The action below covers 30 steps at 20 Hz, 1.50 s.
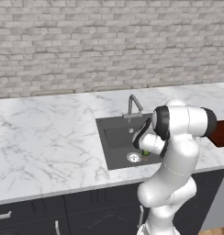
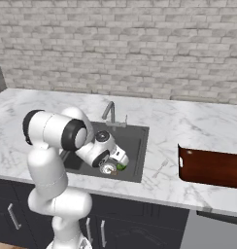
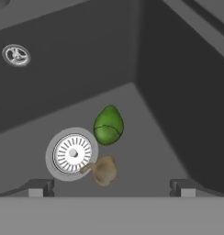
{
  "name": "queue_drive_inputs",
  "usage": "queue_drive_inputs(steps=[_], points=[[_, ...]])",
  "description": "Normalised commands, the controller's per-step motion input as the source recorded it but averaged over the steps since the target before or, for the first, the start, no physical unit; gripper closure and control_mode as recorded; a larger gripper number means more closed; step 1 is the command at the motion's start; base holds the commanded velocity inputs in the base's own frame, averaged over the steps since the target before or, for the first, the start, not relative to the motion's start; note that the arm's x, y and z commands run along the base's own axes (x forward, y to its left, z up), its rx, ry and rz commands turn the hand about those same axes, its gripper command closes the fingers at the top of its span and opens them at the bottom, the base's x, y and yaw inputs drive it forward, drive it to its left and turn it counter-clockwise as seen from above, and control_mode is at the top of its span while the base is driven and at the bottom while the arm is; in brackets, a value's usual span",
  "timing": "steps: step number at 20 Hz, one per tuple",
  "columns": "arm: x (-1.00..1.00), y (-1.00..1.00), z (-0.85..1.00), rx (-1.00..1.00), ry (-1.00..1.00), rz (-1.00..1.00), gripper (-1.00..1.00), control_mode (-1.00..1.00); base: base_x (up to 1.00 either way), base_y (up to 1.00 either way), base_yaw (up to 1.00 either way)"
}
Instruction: Pick up all produce items and place them in the sink. Turn on the sink faucet to wash them. Then turn the sink off and put them in the tray.
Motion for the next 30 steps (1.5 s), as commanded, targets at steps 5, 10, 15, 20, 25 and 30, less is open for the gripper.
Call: queue_drive_inputs(steps=[5,10,15,20,25,30], points=[[0.03,-0.11,-0.08,0.01,-0.01,0.0,-1.0,-1.0,0.0,0.0,0.0],[0.03,-0.04,-0.15,0.01,0.0,0.0,-1.0,-1.0,0.0,0.0,0.0],[0.09,0.0,-0.17,0.01,0.0,0.0,-1.0,-1.0,0.0,0.0,0.0],[0.11,0.0,-0.17,0.01,0.0,0.0,-1.0,-1.0,0.0,0.0,0.0],[0.13,0.0,-0.19,0.0,0.0,0.0,-1.0,-1.0,0.0,0.0,0.0],[0.11,0.0,-0.19,0.0,0.0,0.0,-1.0,-1.0,0.0,0.0,0.0]])
